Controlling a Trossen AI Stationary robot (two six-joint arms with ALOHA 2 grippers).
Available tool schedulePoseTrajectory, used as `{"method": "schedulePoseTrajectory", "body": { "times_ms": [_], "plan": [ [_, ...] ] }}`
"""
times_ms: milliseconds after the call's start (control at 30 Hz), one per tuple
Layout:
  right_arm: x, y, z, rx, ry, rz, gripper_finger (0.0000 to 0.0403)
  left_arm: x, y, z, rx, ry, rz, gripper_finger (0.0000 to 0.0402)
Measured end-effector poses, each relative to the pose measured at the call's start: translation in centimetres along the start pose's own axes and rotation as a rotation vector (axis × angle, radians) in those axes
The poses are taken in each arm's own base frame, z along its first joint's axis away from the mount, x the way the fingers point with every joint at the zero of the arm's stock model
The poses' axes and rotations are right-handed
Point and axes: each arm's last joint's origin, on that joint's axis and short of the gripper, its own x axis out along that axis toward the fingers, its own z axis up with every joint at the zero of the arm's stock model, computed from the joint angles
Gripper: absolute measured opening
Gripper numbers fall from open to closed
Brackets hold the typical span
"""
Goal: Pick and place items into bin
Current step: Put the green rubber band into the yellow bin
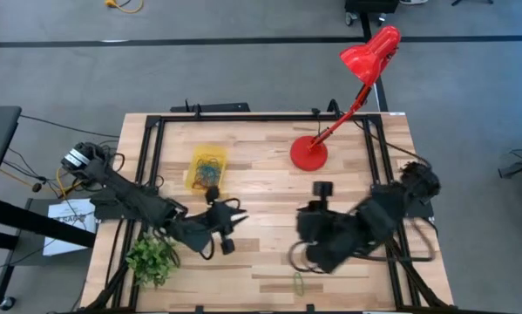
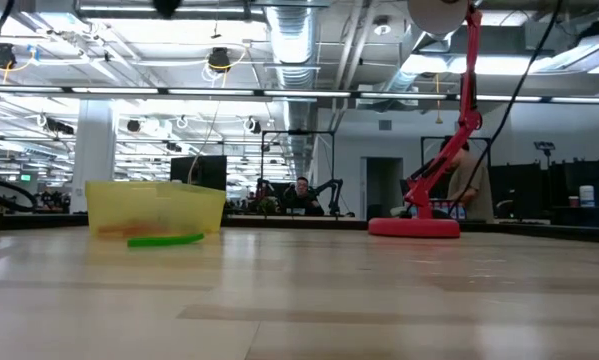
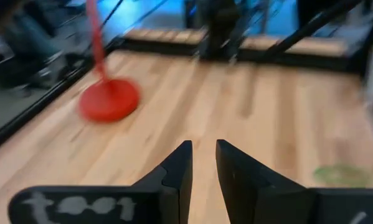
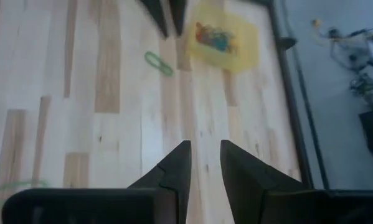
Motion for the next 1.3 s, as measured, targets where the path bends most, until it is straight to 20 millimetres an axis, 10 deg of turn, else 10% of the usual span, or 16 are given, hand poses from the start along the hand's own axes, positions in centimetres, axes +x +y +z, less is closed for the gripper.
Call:
{"method": "schedulePoseTrajectory", "body": {
  "times_ms": [267,667,1300],
  "plan": [
    [-5.5,-0.8,-5.9,0.255,-0.284,-0.135,0.0078,2.0,-1.3,0.1,0.029,-0.058,-0.106,0.0062],
    [7.8,7.9,-17.8,0.393,-0.311,-0.017,0.0078,4.6,-2.2,-5.1,-0.093,0.234,-0.061,0.0062],
    [12.1,6.6,-18.0,0.645,-0.263,-0.029,0.0078,7.5,2.0,-10.4,-0.217,0.565,0.361,0.0032]
  ]
}}
